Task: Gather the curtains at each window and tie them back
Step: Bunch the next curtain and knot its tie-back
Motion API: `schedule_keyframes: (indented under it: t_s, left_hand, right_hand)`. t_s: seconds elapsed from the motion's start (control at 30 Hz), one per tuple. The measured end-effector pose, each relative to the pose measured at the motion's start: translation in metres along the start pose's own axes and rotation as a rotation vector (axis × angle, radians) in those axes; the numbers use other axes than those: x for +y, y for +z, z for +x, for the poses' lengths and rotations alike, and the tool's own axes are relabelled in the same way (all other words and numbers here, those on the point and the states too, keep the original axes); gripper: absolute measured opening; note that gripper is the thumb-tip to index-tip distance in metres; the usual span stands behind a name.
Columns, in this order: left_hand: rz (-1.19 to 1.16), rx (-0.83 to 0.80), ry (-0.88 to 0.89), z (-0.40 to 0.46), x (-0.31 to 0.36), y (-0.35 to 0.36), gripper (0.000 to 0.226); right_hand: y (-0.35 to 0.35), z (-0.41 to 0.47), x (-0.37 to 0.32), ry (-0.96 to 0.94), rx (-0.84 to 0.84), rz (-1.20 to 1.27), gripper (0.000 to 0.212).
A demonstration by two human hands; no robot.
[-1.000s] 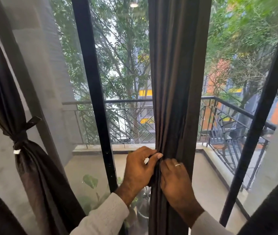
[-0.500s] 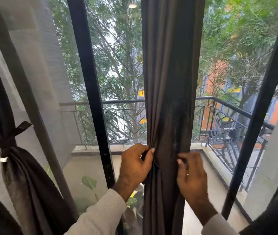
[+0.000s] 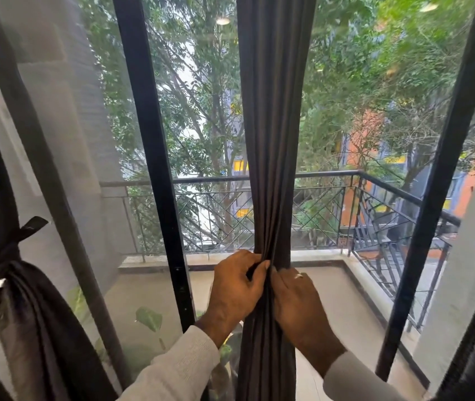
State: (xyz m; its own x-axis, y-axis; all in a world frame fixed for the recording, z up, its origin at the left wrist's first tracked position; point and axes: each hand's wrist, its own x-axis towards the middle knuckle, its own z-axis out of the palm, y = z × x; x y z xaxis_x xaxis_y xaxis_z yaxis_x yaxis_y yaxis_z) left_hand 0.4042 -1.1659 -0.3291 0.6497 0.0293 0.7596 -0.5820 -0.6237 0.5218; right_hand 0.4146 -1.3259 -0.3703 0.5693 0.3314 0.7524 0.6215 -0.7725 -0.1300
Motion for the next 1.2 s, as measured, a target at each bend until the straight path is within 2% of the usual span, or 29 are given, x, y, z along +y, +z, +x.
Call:
schedule_keyframes:
  t_s: [0.03, 0.07, 0.2, 0.3, 0.37, 0.43, 0.5, 0.57, 0.6, 0.67, 0.73, 0.8, 0.87, 1.0, 1.1, 1.2]
  left_hand:
    - [0.007, -0.004, 0.0, 0.0, 0.0, 0.0, 0.013]
    - [0.012, -0.009, -0.003, 0.001, -0.001, -0.001, 0.013]
    - [-0.007, -0.016, 0.019, -0.002, -0.003, -0.004, 0.014]
    - [-0.02, -0.025, 0.028, -0.003, 0.002, -0.007, 0.026]
    - [0.027, -0.014, 0.043, -0.001, 0.001, -0.009, 0.028]
    - [0.05, 0.011, 0.036, 0.001, -0.003, -0.012, 0.023]
    - [0.005, 0.008, -0.009, 0.004, -0.008, -0.017, 0.021]
    - [-0.075, -0.044, -0.036, 0.008, -0.013, -0.022, 0.019]
    - [-0.115, -0.073, -0.045, 0.009, -0.015, -0.024, 0.018]
    - [-0.184, -0.123, -0.089, 0.012, -0.02, -0.031, 0.014]
    - [-0.213, -0.164, -0.17, 0.013, -0.025, -0.035, 0.011]
    - [-0.204, -0.17, -0.216, 0.014, -0.028, -0.039, 0.01]
    - [-0.18, -0.175, -0.213, 0.015, -0.029, -0.041, 0.011]
    - [-0.235, -0.31, -0.201, 0.017, -0.026, -0.045, 0.009]
    - [-0.344, -0.399, -0.231, 0.017, -0.021, -0.049, 0.024]
    - [-0.313, -0.36, -0.261, 0.017, -0.016, -0.049, 0.02]
  right_hand:
    - [-0.003, 0.003, -0.004, -0.021, 0.011, -0.004, 0.082]
    - [-0.004, 0.003, -0.007, -0.04, 0.015, -0.008, 0.093]
    - [-0.002, -0.002, -0.01, -0.1, 0.008, -0.023, 0.095]
    - [0.004, -0.005, -0.004, -0.126, -0.031, 0.003, 0.078]
    - [0.008, -0.006, 0.003, -0.176, -0.095, 0.022, 0.046]
    - [0.009, -0.01, 0.015, -0.224, -0.138, 0.062, 0.028]
    - [0.009, -0.013, 0.026, -0.068, -0.052, 0.162, 0.031]
    - [0.005, -0.008, 0.032, 0.279, 0.066, 0.361, 0.037]
    - [0.003, -0.002, 0.035, 0.43, 0.059, 0.492, 0.041]
    - [-0.001, 0.014, 0.037, 0.581, -0.036, 0.751, 0.044]
    - [-0.005, 0.024, 0.036, 0.605, -0.054, 0.831, 0.036]
    - [-0.01, 0.027, 0.036, 0.602, 0.012, 0.775, 0.019]
    - [-0.01, 0.022, 0.038, 0.599, 0.024, 0.737, 0.013]
    - [-0.01, 0.023, 0.034, 0.628, -0.12, 1.035, 0.039]
    - [-0.015, 0.03, 0.033, 0.679, -0.041, 1.118, 0.031]
    - [-0.019, 0.028, 0.033, 0.74, 0.096, 0.969, 0.009]
